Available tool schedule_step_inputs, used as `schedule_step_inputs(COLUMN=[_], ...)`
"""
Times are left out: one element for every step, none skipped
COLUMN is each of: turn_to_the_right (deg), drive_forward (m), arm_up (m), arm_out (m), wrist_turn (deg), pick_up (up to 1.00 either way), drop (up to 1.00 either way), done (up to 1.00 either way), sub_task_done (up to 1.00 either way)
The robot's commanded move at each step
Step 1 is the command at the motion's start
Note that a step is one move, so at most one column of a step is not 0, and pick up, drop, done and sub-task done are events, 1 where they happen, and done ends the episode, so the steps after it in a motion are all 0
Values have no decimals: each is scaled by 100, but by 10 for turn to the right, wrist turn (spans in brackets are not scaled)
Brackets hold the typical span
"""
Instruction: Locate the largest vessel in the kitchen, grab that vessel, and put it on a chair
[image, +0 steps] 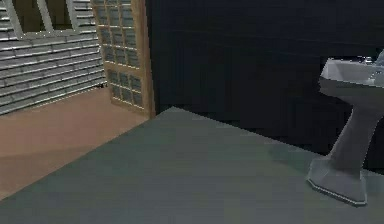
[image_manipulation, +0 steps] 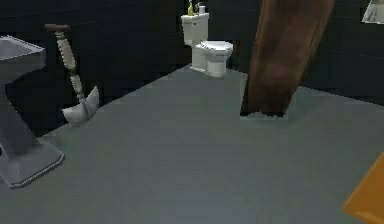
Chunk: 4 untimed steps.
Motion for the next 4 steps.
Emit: schedule_step_inputs(turn_to_the_right=[-420,0,0,-120], drive_forward=[0,100,85,0], arm_up=[0,0,0,0], arm_out=[0,0,0,0], wrist_turn=[0,0,0,0], pick_up=[0,0,0,0], drop=[0,0,0,0], done=[0,0,0,0], sub_task_done=[0,0,0,0])
